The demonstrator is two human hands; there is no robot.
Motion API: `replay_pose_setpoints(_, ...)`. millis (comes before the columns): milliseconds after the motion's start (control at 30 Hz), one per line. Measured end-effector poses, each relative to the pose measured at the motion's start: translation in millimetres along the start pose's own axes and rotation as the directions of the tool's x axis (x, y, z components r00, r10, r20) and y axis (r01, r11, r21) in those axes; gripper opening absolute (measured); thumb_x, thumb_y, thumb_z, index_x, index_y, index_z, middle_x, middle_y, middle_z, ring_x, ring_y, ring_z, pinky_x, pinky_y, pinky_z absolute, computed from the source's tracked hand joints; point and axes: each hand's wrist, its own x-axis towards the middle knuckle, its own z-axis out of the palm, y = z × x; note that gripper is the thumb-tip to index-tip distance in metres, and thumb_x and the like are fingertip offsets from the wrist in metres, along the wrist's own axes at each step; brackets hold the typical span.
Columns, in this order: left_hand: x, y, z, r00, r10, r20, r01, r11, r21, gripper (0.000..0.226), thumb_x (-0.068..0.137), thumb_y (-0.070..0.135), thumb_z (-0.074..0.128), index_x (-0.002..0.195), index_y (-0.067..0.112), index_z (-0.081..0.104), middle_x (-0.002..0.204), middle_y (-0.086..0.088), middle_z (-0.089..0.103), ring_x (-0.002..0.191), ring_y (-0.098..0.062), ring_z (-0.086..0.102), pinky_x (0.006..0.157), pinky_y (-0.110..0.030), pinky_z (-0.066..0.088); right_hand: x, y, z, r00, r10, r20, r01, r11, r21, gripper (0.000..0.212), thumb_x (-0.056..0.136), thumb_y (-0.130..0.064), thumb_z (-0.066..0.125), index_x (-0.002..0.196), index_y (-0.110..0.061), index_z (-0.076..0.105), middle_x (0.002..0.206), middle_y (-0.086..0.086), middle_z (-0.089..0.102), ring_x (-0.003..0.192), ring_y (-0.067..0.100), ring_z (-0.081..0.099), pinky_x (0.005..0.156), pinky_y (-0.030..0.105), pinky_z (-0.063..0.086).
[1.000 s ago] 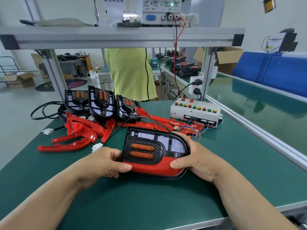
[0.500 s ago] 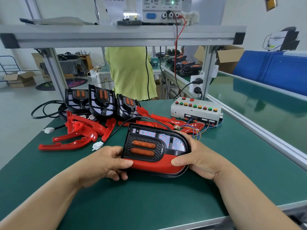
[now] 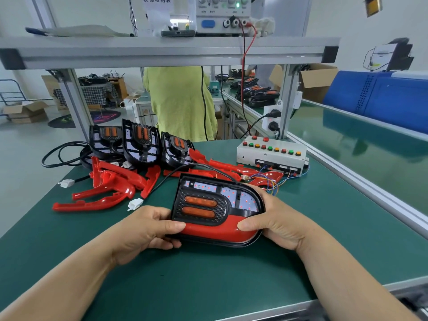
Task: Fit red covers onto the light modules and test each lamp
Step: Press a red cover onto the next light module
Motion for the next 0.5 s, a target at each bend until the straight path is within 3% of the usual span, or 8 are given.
replay_pose_setpoints(133,-1.9,-0.4,2.9,0.999,0.028,-0.043,-0.028,1.0,0.003,0.043,0.066,0.026,0.091,0.099,0.005,0.075,0.098,-0.013,0.075,0.073,-0.019,0.068,0.061,-0.022,0.057,0.8,0.9,-0.6,1.0,-0.001,0.022,0.0,1.0,0.018,0.084,0.059,0.016,0.075,0.135,-0.015,0.056,0.131,0.018,0.065,0.124,0.04,0.059,0.107,0.058,0.044)
replay_pose_setpoints(500,-1.2,-1.0,5.5,0.997,0.05,-0.065,-0.048,0.998,0.036,0.034,0.069,0.026,0.075,0.095,0.005,0.074,0.084,-0.01,0.073,0.067,-0.018,0.067,0.06,-0.023,0.057,1.5,1.3,-1.5,0.999,-0.001,0.036,0.0,1.0,0.029,0.081,0.059,0.015,0.075,0.132,-0.016,0.058,0.129,0.018,0.066,0.117,0.036,0.063,0.102,0.052,0.05)
